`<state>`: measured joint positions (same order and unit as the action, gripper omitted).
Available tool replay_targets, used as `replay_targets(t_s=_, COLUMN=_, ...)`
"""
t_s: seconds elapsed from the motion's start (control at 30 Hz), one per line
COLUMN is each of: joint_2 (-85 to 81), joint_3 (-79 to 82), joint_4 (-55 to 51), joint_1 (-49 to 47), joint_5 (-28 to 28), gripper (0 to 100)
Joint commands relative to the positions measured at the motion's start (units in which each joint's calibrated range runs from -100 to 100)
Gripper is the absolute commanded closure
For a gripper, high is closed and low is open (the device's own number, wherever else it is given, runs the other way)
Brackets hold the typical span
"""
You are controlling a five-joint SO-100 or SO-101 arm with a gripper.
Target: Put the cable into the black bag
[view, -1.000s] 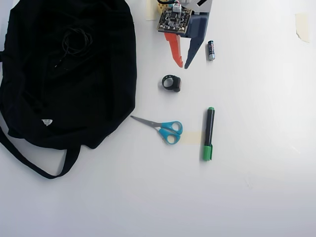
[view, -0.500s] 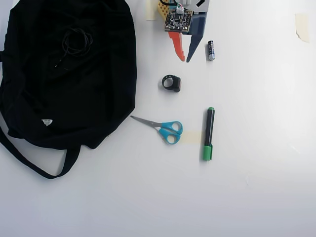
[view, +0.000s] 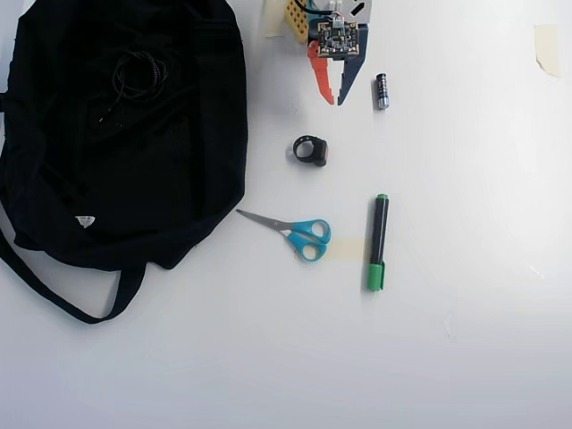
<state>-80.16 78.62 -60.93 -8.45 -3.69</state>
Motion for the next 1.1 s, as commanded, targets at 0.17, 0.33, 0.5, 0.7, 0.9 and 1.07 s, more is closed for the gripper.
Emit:
replay_targets(t_s=0.17, joint_2=-13.4, joint_3=10.9, joint_4=0.3, joint_1=-0.2, joint_5=0.7, gripper=97)
replay_targets(t_s=0.33, joint_2=-19.1, joint_3=17.2, joint_4=0.1, joint_1=-1.7, joint_5=0.4, gripper=97)
replay_targets(t_s=0.5, joint_2=-19.3, joint_3=20.7, joint_4=0.1, joint_1=-2.2, joint_5=0.4, gripper=97)
replay_targets(t_s=0.7, joint_2=-19.3, joint_3=20.7, joint_4=-6.1, joint_1=-3.1, joint_5=0.3, gripper=97)
replay_targets(t_s=0.9, joint_2=-19.3, joint_3=20.7, joint_4=-10.1, joint_1=-3.0, joint_5=0.5, gripper=98)
replay_targets(t_s=1.07, joint_2=-19.2, joint_3=20.7, joint_4=-10.1, joint_1=-3.0, joint_5=0.7, gripper=98)
